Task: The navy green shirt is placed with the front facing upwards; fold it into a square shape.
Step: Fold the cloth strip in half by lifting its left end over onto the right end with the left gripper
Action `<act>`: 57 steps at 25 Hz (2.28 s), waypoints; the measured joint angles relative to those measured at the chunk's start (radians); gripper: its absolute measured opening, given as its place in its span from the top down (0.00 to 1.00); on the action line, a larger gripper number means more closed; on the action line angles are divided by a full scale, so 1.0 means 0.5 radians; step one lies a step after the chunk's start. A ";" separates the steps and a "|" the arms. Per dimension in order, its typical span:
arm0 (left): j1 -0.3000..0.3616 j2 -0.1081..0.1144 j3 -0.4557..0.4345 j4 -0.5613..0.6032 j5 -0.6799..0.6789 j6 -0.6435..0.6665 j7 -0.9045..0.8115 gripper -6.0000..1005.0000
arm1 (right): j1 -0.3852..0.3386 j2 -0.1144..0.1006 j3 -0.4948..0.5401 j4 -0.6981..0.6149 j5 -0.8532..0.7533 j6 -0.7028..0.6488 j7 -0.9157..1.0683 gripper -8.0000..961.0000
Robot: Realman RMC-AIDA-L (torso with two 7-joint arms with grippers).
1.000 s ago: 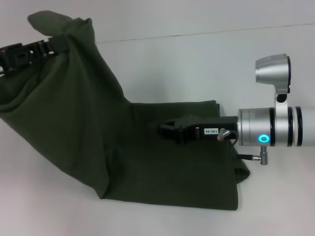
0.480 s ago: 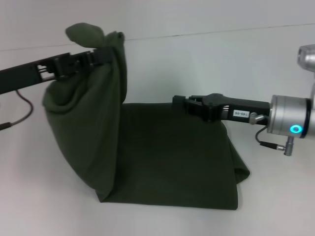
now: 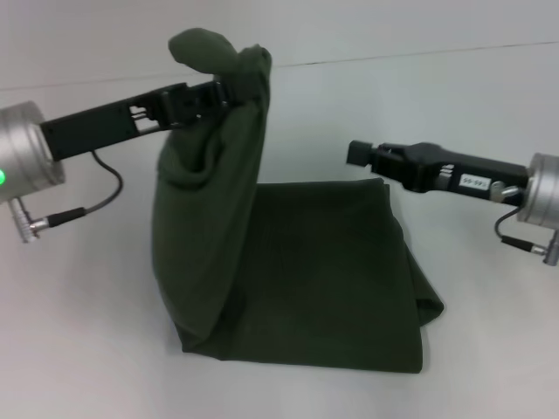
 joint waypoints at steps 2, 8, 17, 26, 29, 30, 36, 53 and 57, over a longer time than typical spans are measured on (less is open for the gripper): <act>-0.013 0.000 0.036 -0.049 -0.019 -0.039 0.022 0.95 | -0.022 -0.001 0.020 -0.036 0.028 -0.024 0.018 0.92; -0.054 -0.003 0.133 -0.232 -0.071 -0.137 0.114 0.94 | -0.050 -0.014 0.049 -0.083 0.093 -0.058 0.042 0.92; -0.134 -0.016 0.178 -0.516 -0.083 -0.269 0.267 0.93 | -0.092 -0.021 0.078 -0.088 0.227 -0.097 0.031 0.92; -0.174 -0.023 0.181 -0.708 -0.087 -0.326 0.373 0.92 | -0.101 -0.025 0.147 -0.096 0.253 -0.171 0.028 0.90; -0.191 -0.023 0.200 -0.768 -0.085 -0.367 0.408 0.92 | -0.101 -0.025 0.201 -0.113 0.254 -0.207 0.027 0.90; -0.195 -0.023 0.203 -0.781 -0.085 -0.375 0.417 0.92 | -0.104 -0.024 0.224 -0.116 0.255 -0.217 0.027 0.90; -0.199 -0.023 0.204 -0.833 -0.083 -0.400 0.455 0.91 | -0.142 -0.026 0.341 -0.152 0.256 -0.255 0.024 0.89; -0.252 -0.026 0.234 -0.987 -0.084 -0.522 0.520 0.89 | -0.176 -0.031 0.406 -0.180 0.256 -0.295 0.023 0.86; -0.254 -0.026 0.234 -1.007 -0.085 -0.523 0.554 0.89 | -0.175 -0.028 0.406 -0.180 0.256 -0.295 0.025 0.85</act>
